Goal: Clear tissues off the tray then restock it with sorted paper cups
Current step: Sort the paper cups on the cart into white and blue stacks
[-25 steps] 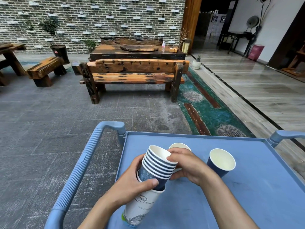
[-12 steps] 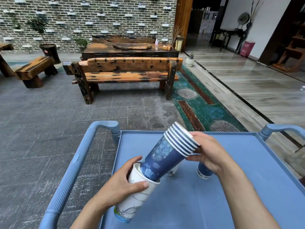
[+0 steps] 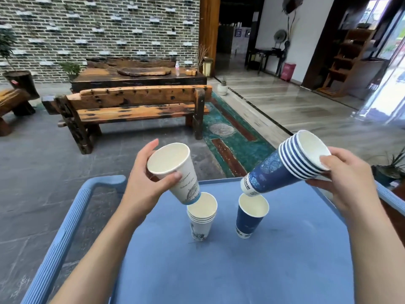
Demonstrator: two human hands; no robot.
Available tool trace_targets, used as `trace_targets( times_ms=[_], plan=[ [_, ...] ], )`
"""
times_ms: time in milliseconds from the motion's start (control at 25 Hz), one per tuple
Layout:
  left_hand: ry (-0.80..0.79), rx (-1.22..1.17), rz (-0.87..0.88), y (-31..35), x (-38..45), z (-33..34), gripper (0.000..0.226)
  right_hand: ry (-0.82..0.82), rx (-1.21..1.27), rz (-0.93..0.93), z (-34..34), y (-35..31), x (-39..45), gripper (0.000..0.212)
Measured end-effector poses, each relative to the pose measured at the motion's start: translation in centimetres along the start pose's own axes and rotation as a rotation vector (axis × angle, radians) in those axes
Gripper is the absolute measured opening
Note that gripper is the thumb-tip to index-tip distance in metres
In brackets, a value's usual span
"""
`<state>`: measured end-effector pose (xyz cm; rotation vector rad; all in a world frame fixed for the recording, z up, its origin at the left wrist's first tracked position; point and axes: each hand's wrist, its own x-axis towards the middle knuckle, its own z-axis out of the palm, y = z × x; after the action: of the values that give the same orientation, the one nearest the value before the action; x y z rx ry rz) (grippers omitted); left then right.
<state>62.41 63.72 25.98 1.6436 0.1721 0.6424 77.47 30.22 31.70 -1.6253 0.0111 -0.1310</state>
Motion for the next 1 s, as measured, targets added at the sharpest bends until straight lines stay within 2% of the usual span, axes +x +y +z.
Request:
trace_targets(
  times_ms=[440, 560, 800, 1000],
  plan=[
    [-0.085, 0.338, -0.009, -5.8, 0.0, 6.2, 0.080, 0.016, -0.242, 0.026, 0.6, 4.8, 1.9, 0.024],
    [-0.092, 0.361, -0.056, -7.6, -0.7, 6.7, 0.083, -0.040, -0.391, 0.008, 1.8, 6.4, 2.2, 0.028],
    [-0.076, 0.398, -0.173, -11.2, -3.1, 8.0, 0.089, -0.089, -0.876, -0.089, 4.4, 11.0, 1.9, 0.030],
    [-0.114, 0.412, -0.202, -12.0, -4.0, 8.0, 0.088, -0.093, -0.895, -0.049, 4.8, 13.8, 1.5, 0.034]
  ],
)
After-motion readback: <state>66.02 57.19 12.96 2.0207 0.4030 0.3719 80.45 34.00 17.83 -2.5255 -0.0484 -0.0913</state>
